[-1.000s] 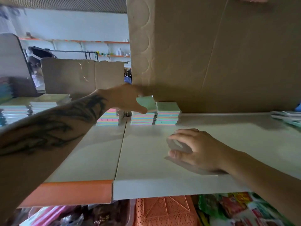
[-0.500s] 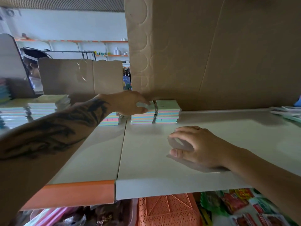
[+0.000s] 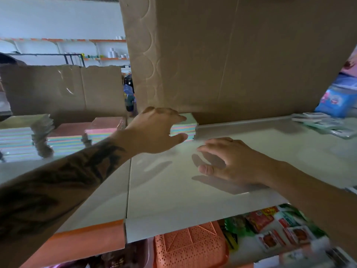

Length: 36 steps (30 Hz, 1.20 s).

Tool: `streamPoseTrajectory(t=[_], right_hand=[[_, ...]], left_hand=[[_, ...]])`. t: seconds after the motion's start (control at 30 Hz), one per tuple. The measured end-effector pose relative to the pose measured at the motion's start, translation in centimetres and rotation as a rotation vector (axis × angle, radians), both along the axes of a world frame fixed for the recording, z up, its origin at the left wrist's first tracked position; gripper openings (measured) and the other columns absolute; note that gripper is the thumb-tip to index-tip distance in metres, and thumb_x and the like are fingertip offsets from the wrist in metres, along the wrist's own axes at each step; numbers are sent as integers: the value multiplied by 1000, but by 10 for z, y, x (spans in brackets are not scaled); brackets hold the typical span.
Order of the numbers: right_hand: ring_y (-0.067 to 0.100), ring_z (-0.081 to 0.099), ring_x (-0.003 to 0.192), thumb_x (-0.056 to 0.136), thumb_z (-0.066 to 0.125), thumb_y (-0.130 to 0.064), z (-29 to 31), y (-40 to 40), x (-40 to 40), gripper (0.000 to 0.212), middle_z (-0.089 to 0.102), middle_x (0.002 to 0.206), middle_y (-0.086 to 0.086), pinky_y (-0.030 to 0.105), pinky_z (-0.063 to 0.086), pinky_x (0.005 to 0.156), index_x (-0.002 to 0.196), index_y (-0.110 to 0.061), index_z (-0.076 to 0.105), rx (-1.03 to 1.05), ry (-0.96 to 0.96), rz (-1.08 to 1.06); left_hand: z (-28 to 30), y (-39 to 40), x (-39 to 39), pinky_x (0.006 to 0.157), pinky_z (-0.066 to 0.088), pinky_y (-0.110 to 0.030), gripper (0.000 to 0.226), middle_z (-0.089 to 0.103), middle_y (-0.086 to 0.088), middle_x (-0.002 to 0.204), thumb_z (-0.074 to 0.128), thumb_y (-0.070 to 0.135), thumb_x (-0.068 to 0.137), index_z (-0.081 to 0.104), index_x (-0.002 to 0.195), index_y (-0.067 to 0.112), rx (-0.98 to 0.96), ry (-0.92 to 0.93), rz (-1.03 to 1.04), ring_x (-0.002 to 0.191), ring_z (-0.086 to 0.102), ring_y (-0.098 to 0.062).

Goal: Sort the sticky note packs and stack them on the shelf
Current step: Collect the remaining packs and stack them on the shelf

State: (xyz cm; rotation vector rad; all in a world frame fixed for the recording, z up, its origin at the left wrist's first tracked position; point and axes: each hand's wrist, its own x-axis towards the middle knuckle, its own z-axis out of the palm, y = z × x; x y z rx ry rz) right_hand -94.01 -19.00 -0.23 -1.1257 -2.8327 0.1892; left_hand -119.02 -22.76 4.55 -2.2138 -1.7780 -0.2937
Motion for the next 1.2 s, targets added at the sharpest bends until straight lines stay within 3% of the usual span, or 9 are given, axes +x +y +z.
streamPoseTrajectory(t=[0.1,0.23,0.5,0.77,1.07,1.2], right_hand=[[7,20,151,86,31,-85,11,11,33,81,26,165,-16,38,20,118,156,-44,33,17,-30,-71],[11,26,150,79,25,-91,15,32,94,89,31,162,-17,42,25,120,154,-45,36,52,-23,-171],[10,52,126,71,28,-100,7,86,242,93,53,140,-16,41,46,105,138,-42,54,120,12,-243],[11,57,117,83,44,-84,9,172,375,67,59,136,-13,43,51,98,130,-39,60,147,84,-262],[12,59,112,83,50,-81,2,261,441,64,59,137,-10,40,53,95,131,-39,59,117,166,-284],[15,60,113,86,55,-77,6,288,443,64,61,137,-6,40,51,96,134,-35,59,117,186,-274]], left_hand=[[-7,1,36,112,35,-37,61,55,8,146,44,71,94,51,143,36,-27,37,-33,133,50,-20],[-14,16,95,119,30,-39,70,39,10,160,39,73,95,39,154,35,-109,26,-78,144,39,-17],[-37,82,233,120,24,-39,75,40,12,159,39,78,93,34,156,39,-194,45,-137,146,36,-13],[-33,174,351,117,35,-41,72,46,12,156,43,79,90,42,151,40,-202,-51,-61,142,42,-16],[-29,238,430,115,36,-48,68,47,7,155,44,75,93,41,150,38,-218,-97,27,137,48,-22],[-30,261,438,104,46,-45,68,55,5,145,47,77,90,43,146,40,-205,-174,49,123,57,-24]])
